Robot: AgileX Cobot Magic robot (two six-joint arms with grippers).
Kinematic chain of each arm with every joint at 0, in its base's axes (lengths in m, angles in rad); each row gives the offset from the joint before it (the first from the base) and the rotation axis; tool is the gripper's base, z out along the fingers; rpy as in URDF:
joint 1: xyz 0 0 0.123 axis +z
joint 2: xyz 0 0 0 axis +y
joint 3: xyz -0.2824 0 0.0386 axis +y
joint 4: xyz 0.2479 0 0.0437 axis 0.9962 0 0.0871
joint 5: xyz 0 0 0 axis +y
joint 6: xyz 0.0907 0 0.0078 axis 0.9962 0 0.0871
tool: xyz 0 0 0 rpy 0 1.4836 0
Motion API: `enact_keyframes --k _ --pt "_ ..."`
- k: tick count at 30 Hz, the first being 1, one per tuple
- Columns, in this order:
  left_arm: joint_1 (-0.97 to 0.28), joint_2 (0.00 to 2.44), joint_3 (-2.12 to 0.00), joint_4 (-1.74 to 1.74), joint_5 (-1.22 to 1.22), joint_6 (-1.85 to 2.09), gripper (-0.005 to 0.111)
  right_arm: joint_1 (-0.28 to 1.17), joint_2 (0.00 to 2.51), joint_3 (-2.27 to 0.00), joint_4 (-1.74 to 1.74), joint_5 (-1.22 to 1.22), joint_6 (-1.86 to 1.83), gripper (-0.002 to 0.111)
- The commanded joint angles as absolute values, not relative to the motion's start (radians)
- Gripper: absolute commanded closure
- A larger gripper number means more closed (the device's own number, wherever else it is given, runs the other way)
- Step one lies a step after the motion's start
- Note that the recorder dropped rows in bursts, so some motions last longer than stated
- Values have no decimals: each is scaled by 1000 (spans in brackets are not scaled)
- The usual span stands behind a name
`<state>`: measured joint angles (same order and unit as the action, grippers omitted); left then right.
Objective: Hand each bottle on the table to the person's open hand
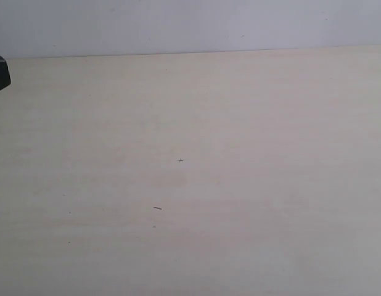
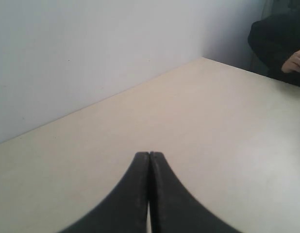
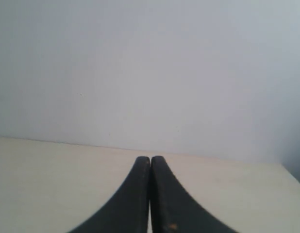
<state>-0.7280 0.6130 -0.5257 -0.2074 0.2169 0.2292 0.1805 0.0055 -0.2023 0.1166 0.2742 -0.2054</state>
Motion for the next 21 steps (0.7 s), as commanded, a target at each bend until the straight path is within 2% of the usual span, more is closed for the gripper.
enact_keyframes --k 1,12,21 --pt "-727 605 -523 -213 216 230 107 173 0 -134 -124 233 129 108" --pt "-727 605 -523 -213 216 230 107 173 0 -4 -134 243 125 108" --pt "-727 605 -523 -213 216 230 107 173 0 0 -131 282 125 108"
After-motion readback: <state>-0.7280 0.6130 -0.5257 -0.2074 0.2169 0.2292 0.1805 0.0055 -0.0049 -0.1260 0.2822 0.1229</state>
